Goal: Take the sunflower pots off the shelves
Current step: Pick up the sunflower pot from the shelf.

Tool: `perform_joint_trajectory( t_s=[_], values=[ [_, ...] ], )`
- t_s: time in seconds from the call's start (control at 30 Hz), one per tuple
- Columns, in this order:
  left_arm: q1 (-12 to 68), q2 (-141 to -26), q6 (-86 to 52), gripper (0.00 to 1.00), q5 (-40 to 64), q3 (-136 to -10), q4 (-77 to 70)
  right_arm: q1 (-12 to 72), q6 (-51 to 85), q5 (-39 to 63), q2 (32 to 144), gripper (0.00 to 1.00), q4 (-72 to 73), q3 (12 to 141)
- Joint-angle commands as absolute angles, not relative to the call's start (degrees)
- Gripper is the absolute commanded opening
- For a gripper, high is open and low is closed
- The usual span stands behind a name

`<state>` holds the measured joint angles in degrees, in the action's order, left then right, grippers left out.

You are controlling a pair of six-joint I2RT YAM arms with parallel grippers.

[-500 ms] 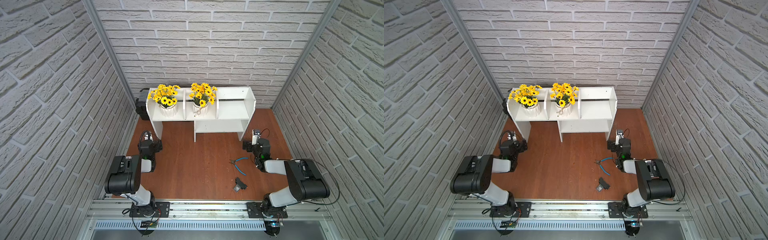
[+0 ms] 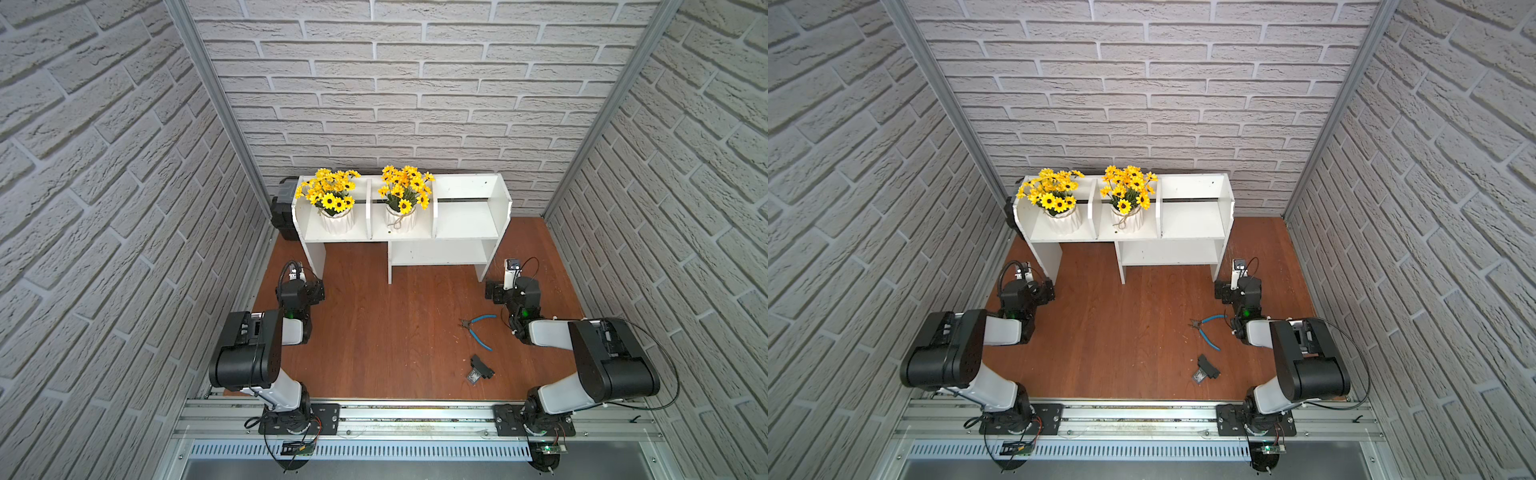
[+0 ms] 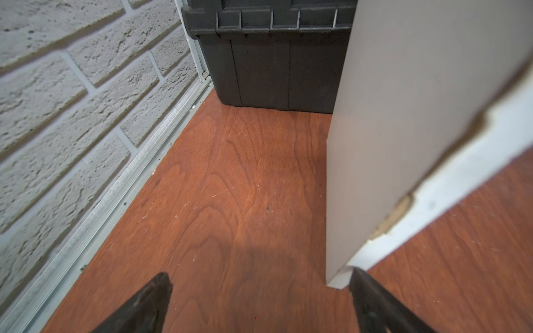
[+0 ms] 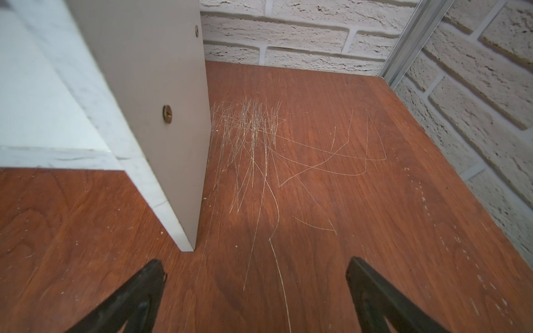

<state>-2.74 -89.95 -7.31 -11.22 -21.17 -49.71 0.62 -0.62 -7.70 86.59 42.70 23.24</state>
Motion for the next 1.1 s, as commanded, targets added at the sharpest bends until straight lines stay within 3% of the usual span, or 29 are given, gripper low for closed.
perform_joint_trajectory(
  t_s=[0.0, 0.67, 0.77, 0.9, 1.07],
  values=[
    [-3.0, -89.6, -7.3, 0.98, -11.1, -21.7, -52.5, 0.5, -0.2, -7.8, 86.3, 1.0, 44.8, 23.8],
    [-2.7, -88.8, -7.5, 0.98, -12.6, -21.9, -51.6, 0.6, -0.4, -7.6, 85.2, 1.0, 43.9, 24.3],
    [-2.3, -84.3, -7.8, 0.98, -15.3, -24.8, -43.1, 1.0, -0.2, -9.0, 80.1, 1.0, 24.9, 33.0],
    [0.3, -78.2, -7.2, 0.98, -22.1, -28.2, -32.7, 2.2, 0.5, -9.8, 75.8, 1.0, 12.8, 40.9],
    [1.8, -66.2, -20.9, 0.98, -25.8, -35.6, -11.8, 3.3, 8.9, -3.1, 70.9, 1.0, -3.3, 50.7]
  ],
)
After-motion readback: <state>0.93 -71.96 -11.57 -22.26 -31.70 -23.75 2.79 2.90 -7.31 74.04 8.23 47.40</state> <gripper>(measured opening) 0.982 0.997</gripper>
